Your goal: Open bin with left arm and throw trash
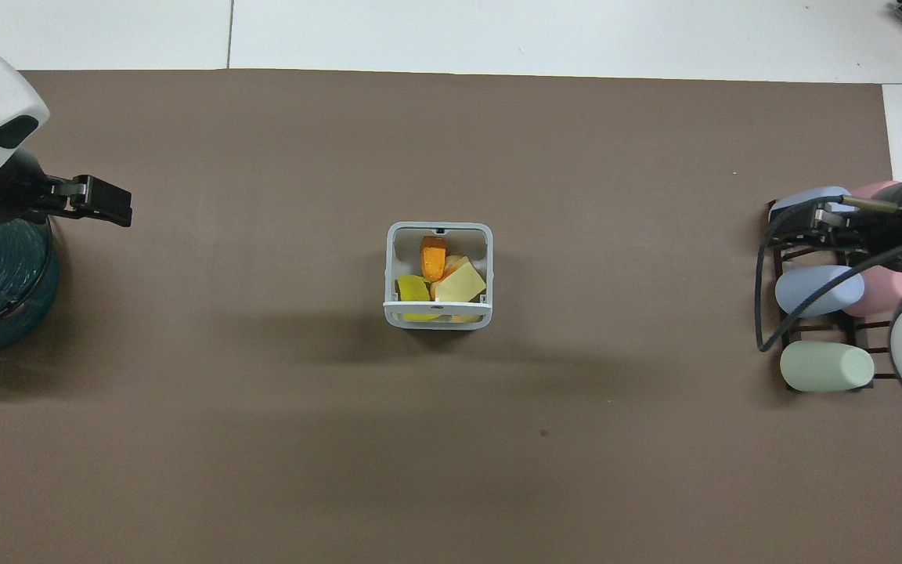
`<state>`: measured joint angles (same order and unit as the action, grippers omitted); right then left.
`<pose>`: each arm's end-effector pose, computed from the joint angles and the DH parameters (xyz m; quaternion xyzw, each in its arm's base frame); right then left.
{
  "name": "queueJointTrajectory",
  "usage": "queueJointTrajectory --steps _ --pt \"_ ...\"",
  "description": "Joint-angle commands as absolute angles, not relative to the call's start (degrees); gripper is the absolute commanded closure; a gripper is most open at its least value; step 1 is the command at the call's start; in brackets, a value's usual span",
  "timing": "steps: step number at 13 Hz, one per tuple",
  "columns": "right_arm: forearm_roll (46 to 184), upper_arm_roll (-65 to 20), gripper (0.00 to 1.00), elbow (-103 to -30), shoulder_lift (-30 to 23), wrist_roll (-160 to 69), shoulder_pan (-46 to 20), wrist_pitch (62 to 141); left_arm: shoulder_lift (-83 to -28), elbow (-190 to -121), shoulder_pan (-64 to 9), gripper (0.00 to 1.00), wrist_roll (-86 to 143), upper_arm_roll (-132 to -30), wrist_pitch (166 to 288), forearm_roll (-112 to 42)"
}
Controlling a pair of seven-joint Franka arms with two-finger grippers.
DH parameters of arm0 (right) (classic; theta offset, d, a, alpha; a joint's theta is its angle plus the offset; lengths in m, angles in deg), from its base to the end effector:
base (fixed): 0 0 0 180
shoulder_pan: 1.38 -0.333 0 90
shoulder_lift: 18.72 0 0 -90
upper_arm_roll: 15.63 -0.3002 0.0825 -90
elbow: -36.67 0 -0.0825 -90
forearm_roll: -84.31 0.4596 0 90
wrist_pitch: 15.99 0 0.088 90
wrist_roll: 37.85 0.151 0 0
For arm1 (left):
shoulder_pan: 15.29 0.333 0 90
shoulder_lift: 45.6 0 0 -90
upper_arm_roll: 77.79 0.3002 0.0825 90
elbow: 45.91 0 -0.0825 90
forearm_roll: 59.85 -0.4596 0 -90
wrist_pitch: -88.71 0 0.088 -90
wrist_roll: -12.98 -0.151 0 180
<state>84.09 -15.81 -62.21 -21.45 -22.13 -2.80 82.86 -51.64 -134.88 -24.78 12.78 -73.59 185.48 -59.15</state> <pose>0.6287 0.0171 0.5229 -0.9922 0.1226 -0.0236 0.0016 0.6681 -0.0653 0.5169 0.9987 -0.0475 0.0154 0.0029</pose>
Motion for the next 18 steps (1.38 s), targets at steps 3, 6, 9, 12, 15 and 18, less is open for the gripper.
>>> queueJointTrajectory --steps 3,6,9,12,15,18 --pt "83.4 -16.9 0.00 -61.8 -22.1 -23.4 -2.1 78.7 -49.4 -137.4 -24.6 0.00 13.0 -73.8 186.2 -60.5" --pt "83.3 -16.7 0.00 -61.1 -21.9 -23.5 -2.5 77.9 -49.4 -137.4 -24.5 0.00 13.0 -73.8 186.2 -60.5" --pt "82.7 -16.9 0.00 -58.6 -20.4 -23.9 -2.4 76.1 -49.4 -137.4 -24.5 0.00 13.0 -73.8 186.2 -60.5" --pt "83.3 -16.8 0.00 -59.9 -21.0 -34.8 -2.1 76.2 -49.4 -137.4 -24.5 0.00 13.0 -73.8 186.2 -60.5" --pt "83.6 -16.7 0.00 -60.0 -20.9 -35.4 -1.7 76.7 -49.4 -137.4 -24.5 0.00 13.0 -73.8 186.2 -60.5" --pt "83.6 -16.7 0.00 -60.1 -20.8 -35.2 -2.2 77.3 -49.4 -137.4 -24.5 0.00 13.0 -73.8 186.2 -60.5"
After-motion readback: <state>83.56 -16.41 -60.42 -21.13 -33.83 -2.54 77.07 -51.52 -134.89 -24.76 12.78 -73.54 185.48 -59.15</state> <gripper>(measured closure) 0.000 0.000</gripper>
